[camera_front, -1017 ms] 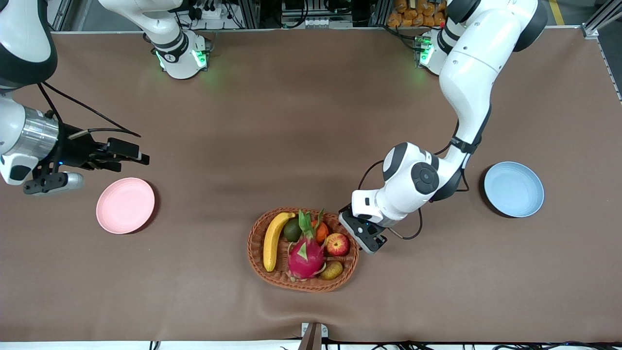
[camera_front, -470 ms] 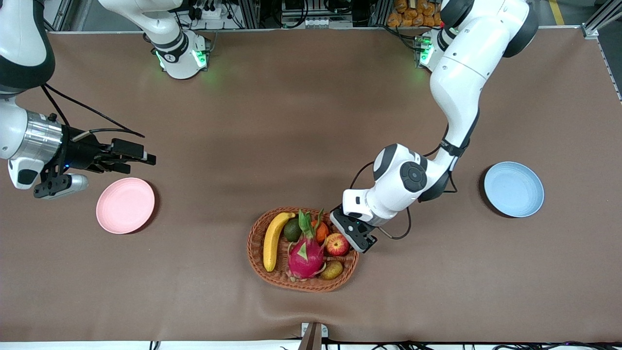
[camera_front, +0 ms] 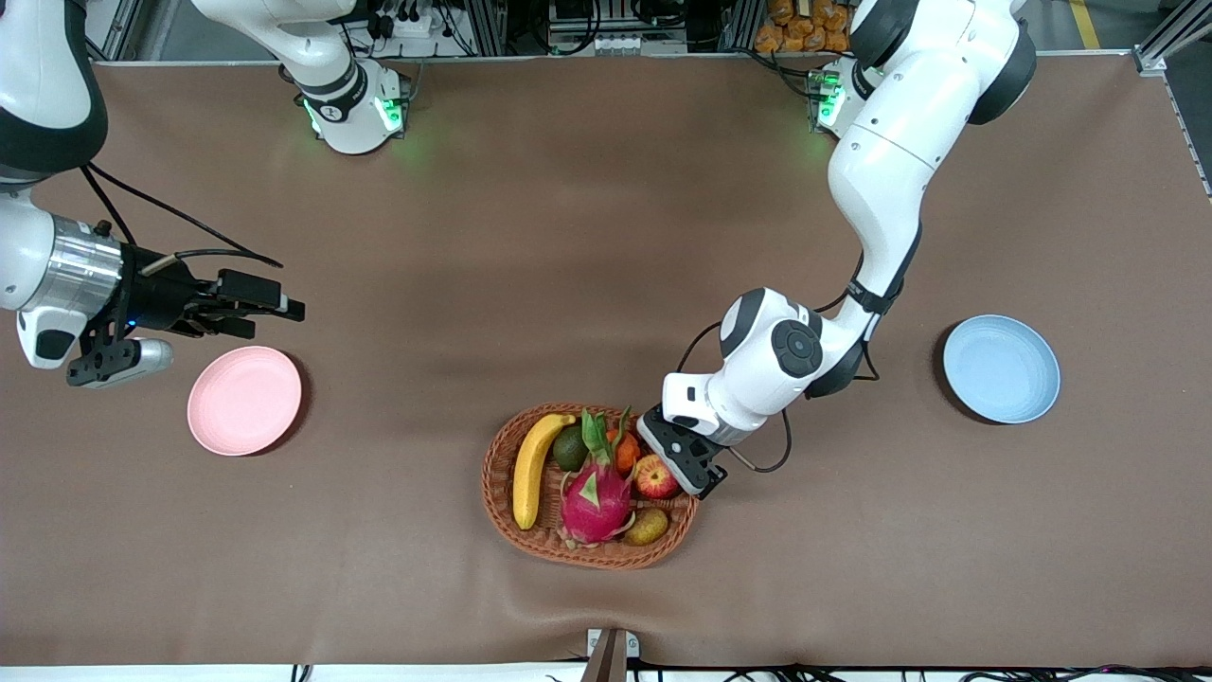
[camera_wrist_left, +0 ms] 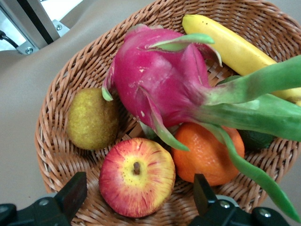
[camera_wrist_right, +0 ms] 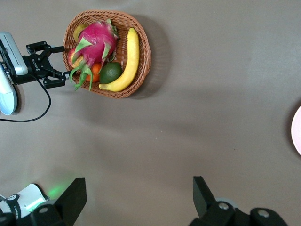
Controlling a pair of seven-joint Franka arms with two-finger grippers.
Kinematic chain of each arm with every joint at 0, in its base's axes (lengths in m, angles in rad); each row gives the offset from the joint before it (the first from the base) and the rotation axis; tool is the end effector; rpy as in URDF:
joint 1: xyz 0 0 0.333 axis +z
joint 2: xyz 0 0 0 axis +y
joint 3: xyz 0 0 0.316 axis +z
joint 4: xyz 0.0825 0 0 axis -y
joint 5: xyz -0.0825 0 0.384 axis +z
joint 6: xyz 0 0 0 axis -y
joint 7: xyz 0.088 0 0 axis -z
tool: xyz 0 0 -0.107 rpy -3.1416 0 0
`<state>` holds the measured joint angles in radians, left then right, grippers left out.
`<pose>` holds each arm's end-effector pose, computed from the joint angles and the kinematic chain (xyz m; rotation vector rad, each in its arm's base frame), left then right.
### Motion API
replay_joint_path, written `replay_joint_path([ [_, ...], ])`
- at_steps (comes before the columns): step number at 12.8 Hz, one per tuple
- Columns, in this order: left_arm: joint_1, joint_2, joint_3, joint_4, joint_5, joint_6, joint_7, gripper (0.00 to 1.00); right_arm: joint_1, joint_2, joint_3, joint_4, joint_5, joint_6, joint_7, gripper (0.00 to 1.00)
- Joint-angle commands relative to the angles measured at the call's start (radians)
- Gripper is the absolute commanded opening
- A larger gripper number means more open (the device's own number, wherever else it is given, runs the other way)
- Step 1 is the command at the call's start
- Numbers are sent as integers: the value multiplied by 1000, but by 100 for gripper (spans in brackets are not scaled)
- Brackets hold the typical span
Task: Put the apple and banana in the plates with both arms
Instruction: 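Lower the left gripper onto the red apple and close it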
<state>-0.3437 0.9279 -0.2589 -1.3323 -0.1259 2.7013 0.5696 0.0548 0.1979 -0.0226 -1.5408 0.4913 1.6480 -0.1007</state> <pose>0.6741 -0.3888 0.2305 2.5115 -1.2454 0.6521 0.6134 0.0681 0.5407 -2.6522 -0.0953 0.0977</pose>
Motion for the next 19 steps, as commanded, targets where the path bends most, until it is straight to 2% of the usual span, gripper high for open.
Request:
replay_joint_path([
  [1, -12, 35, 1, 38, -26, 38, 36, 100, 5, 2, -4, 4, 26, -1, -14, 100],
  [17, -20, 63, 4, 25, -26, 72, 61, 100, 10, 2, -5, -4, 13, -11, -24, 100],
  [18, -20, 63, 4, 25, -26, 72, 62, 91, 13, 2, -5, -4, 13, -11, -24, 100],
  [19, -20, 63, 4, 25, -24, 72, 62, 72, 17, 2, -5, -4, 13, -11, -24, 100],
])
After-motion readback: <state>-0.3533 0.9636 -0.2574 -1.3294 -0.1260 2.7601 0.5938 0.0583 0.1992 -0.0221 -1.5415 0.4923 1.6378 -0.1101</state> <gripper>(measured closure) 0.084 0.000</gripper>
